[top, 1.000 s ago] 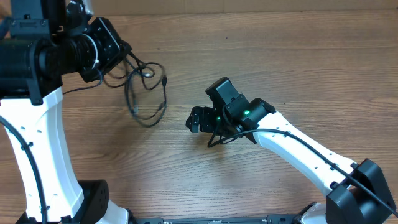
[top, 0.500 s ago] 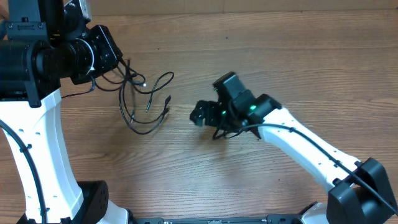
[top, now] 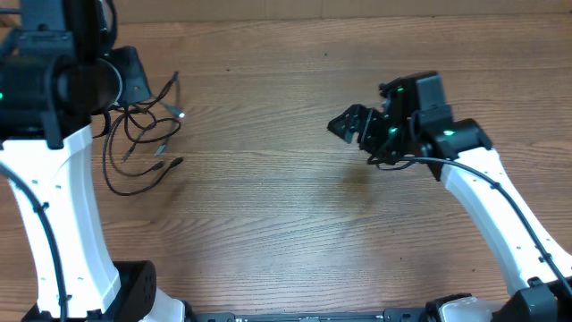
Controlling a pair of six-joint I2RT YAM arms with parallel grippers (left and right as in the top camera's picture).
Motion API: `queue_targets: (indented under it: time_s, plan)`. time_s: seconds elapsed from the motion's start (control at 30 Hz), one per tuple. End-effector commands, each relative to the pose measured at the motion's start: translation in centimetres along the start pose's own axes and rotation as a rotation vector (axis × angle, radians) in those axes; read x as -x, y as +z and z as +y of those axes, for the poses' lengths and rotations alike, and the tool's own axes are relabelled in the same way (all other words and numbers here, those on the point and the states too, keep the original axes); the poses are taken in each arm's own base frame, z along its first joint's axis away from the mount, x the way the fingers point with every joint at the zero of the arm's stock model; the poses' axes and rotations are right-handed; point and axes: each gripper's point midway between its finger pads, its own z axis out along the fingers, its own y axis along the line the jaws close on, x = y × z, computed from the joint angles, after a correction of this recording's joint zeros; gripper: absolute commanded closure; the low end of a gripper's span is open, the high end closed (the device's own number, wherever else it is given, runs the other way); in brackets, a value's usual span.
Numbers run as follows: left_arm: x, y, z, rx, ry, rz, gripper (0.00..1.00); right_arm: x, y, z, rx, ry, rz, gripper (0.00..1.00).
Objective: Untangle cables
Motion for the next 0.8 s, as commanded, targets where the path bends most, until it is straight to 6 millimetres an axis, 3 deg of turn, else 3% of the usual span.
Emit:
queue_targets:
  time_s: [0.0, 0.1, 0.2, 0.27, 0.3, 0.33, 0.47, 0.57, 0.77]
  plan:
    - [-1.2, 1.4, -1.3, 0.025, 0.063, 0.050, 0.96, 0.8, -1.4, 0.5, 0.040, -0.011, -0.021, 0.12]
    - [-3.1, 3.7, -4.0, -0.002, 0.124, 0.140, 0.96, 1.1, -1.5, 0.2, 0.037, -0.003, -0.029, 0.11]
    - [-5.6, 6.0, -7.8, -0.078, 0.199, 0.234, 0.85, 1.2, -1.5, 0.3, 0.040, -0.007, -0.034, 0.11]
    - [-7.7, 7.6, -10.8, -0.137, 0.265, 0.306, 0.63, 1.3, -1.5, 0.3, 0.040, -0.007, -0.034, 0.11]
    - [-8.5, 8.3, -11.8, -0.149, 0.289, 0.334, 0.24, 1.3, -1.5, 0.3, 0.039, -0.007, -0.034, 0.11]
    - [-10.0, 9.6, -13.0, -0.142, 0.336, 0.382, 0.00, 1.2, -1.5, 0.3, 0.039, -0.007, -0.034, 0.11]
    - [-11.9, 12.1, -14.6, -0.101, 0.397, 0.455, 0.00, 1.3, -1.5, 0.2, 0.031, -0.023, -0.036, 0.11]
    - [-12.2, 13.1, -14.7, -0.084, 0.388, 0.471, 0.00, 1.2, -1.5, 0.0, 0.024, -0.027, -0.034, 0.10]
    - [-10.9, 13.6, -11.7, 0.071, 0.263, 0.439, 0.00, 1.4, -1.5, -1.5, -0.054, -0.010, -0.055, 0.04]
